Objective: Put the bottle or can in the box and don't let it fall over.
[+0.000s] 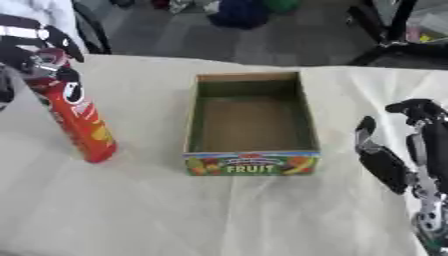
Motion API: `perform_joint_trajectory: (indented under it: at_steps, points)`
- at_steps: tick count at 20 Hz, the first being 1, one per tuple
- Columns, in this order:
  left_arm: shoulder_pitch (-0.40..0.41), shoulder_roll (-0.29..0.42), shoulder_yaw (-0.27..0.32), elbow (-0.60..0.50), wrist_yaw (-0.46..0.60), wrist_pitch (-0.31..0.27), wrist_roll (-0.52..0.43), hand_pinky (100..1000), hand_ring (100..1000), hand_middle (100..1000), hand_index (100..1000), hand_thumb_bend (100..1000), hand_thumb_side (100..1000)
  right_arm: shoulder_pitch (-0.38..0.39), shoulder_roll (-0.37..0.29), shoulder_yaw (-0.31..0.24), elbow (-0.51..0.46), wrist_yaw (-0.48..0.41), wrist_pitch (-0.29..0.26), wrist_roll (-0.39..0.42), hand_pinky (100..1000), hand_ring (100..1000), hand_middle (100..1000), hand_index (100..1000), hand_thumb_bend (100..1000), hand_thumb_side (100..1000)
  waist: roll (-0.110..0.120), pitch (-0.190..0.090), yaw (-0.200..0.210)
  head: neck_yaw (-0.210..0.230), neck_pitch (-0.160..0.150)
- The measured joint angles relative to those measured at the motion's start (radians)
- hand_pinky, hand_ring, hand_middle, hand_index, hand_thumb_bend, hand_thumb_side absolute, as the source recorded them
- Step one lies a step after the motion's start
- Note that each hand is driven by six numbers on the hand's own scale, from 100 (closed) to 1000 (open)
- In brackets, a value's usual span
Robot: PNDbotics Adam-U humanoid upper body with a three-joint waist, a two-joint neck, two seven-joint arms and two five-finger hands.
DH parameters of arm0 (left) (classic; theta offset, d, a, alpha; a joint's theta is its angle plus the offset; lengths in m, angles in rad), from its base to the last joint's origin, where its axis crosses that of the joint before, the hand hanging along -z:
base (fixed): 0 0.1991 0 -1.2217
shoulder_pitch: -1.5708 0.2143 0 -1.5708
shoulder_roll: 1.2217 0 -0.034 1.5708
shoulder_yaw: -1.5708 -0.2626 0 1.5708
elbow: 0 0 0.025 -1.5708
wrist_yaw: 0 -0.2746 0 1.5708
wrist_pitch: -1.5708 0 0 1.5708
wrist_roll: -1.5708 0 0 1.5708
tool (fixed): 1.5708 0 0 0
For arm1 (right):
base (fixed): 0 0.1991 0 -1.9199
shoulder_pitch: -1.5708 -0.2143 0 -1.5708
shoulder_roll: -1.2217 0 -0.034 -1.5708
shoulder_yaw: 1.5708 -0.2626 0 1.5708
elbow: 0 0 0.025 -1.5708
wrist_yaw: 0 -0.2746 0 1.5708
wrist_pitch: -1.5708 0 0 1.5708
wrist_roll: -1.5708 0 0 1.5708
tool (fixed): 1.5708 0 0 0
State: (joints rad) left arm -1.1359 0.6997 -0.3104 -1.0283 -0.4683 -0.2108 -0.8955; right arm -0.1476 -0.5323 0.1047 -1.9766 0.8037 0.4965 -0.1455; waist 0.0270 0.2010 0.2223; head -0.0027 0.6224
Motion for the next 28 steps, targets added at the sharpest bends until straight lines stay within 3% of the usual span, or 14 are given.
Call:
perform_joint_trajectory:
  at_steps: [16, 28]
  points:
    - [0.010, 0.004, 0.000, -0.002, 0.008, -0.001, 0.001, 719, 849, 826, 837, 596, 818, 0.000, 0.000, 0.000, 0.000, 0.000, 0.001, 0.000, 666, 718, 780, 758, 100, 689, 0.000, -0.001, -0.001, 0.000, 0.000]
    - [0.012, 0.004, -0.010, 0.009, 0.036, -0.007, 0.003, 666, 825, 820, 844, 526, 612, 0.000, 0.000, 0.000, 0.000, 0.000, 0.002, 0.000, 666, 718, 780, 757, 100, 686, -0.002, -0.001, -0.001, 0.000, 0.000]
